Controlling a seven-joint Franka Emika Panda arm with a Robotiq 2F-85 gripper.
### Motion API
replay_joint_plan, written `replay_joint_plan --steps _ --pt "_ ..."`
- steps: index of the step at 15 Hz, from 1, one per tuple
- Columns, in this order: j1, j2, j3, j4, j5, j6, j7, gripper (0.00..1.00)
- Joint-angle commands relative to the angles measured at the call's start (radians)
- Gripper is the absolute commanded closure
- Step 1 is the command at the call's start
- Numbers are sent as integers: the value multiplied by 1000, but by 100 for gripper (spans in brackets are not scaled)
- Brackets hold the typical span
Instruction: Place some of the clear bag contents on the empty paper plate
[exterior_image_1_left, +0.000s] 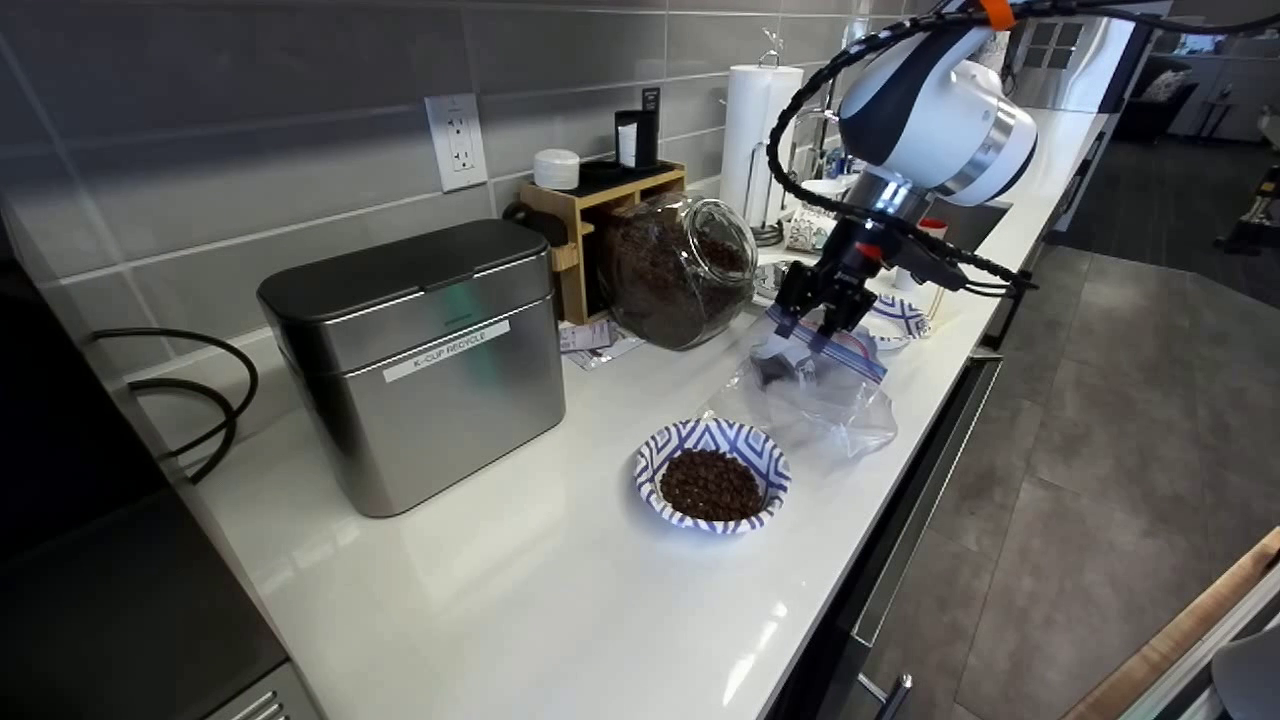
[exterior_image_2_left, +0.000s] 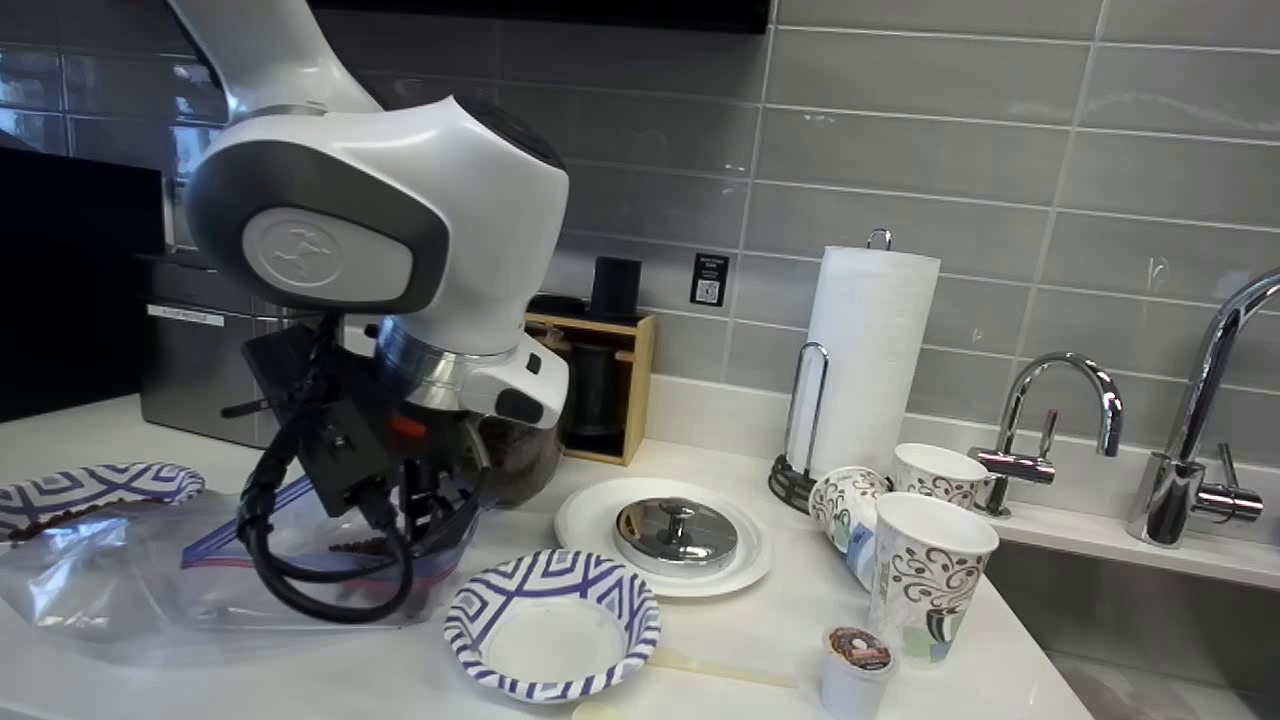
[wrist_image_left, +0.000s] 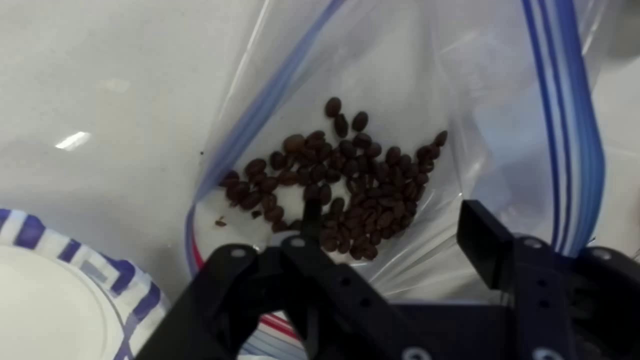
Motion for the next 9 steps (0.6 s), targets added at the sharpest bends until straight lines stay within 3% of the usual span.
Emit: replay_joint_plan --steps 1,3,7,8,9 --pt "10 41 17 22 -12 28 7 6" --pt "11 51 21 29 -33 29 16 6" --pt "17 66 21 32 -98 33 43 21" --pt "18 69 21 32 -116 33 52 32" --pt "17 71 22 33 -130 33 58 32"
